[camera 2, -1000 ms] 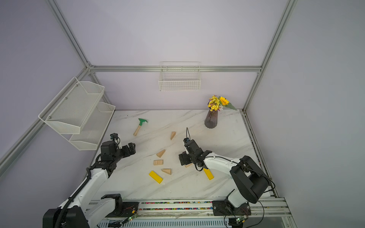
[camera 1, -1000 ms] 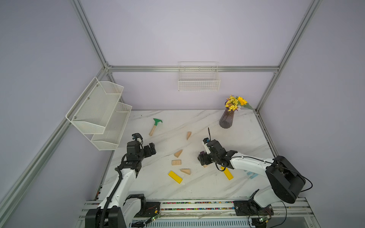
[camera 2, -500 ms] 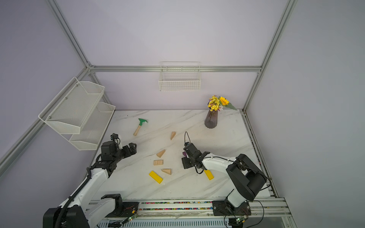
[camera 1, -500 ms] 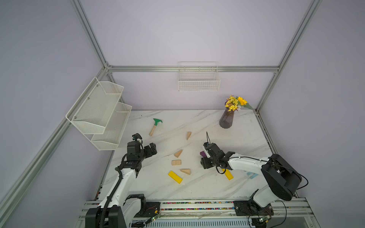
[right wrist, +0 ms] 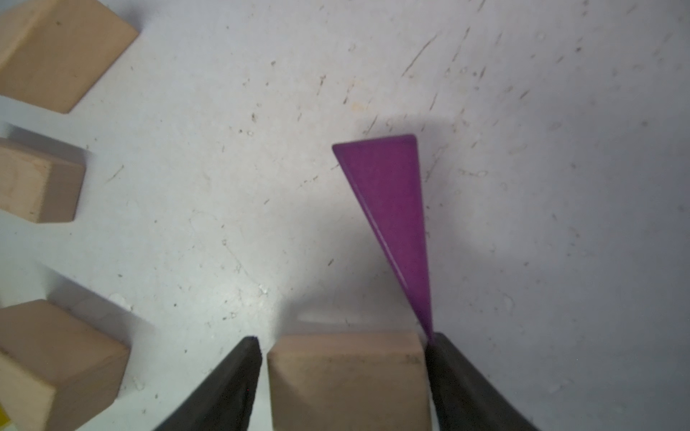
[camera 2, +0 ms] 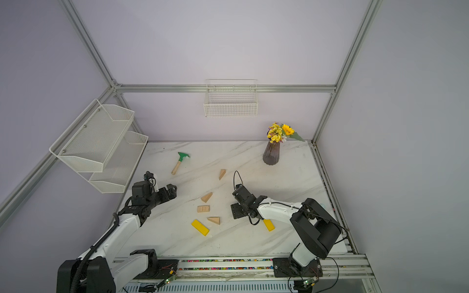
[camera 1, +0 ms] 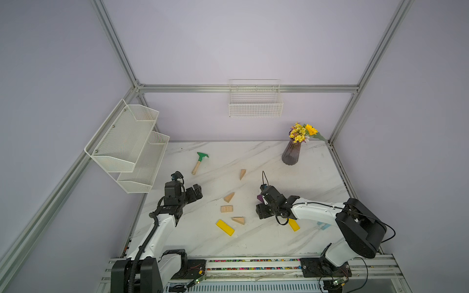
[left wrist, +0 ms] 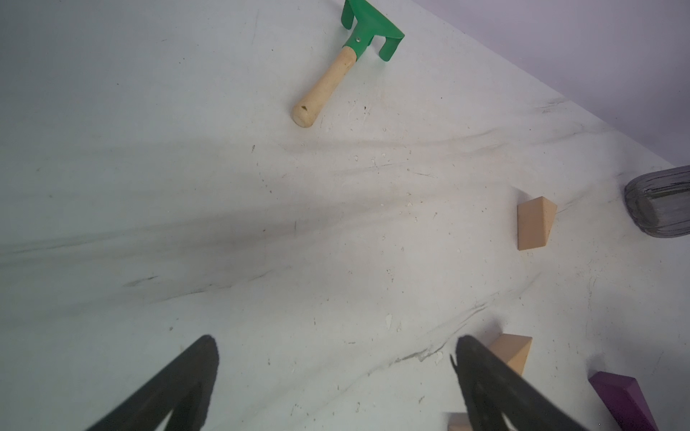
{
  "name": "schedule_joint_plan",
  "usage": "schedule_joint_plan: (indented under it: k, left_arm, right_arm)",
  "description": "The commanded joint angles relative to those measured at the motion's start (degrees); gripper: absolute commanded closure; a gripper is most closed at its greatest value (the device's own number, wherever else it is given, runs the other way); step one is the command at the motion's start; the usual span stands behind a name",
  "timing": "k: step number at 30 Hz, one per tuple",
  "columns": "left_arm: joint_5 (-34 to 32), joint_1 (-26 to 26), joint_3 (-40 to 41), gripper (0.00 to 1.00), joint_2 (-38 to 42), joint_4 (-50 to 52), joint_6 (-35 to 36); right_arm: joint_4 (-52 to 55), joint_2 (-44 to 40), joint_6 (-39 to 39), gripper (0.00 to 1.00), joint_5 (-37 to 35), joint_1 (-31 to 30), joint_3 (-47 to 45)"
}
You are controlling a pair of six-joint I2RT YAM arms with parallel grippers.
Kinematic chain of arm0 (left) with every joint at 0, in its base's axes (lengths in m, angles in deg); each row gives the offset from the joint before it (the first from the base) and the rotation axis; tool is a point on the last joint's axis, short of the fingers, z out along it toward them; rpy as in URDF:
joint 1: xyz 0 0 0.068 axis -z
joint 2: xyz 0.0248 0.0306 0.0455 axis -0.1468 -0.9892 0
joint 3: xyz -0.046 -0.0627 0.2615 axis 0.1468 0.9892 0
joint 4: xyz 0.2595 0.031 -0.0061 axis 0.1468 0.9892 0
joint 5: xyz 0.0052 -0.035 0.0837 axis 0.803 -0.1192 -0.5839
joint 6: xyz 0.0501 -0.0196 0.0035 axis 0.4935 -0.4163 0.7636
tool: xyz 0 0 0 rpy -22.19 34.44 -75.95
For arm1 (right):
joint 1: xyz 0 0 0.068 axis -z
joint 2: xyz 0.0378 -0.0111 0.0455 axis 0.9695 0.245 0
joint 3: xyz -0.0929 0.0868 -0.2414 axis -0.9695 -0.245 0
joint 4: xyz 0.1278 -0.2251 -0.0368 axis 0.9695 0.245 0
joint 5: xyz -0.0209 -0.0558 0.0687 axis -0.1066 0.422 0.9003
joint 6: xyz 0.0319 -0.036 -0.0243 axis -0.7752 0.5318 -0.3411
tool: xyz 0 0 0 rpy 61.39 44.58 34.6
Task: Assemble a small pinwheel with building blocks
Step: Move the building block to the center of the board.
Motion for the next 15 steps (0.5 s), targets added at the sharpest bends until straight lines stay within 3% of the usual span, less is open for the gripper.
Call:
schedule_joint_plan:
  k: [1,8,15]
  left_arm:
    - [0.8,0.1,0.3,0.0,-0.1,-2.5,-1.8]
    - [0.8,0.1,0.4,0.0,-0.7,-2.7,-2.0]
    - [0.4,0.1,0.3,0.0,-1.3,-2.6,-2.0]
  right_arm:
    - [5.1,-1.4,-0.9,0.24,0.1,-0.4,0.8]
    - [5.1,1.2,-0.6,0.26,0.0,-1.8,-0.1]
    - [6.4,4.7,-1.2,0.44,-2.9,-4.1,1.2]
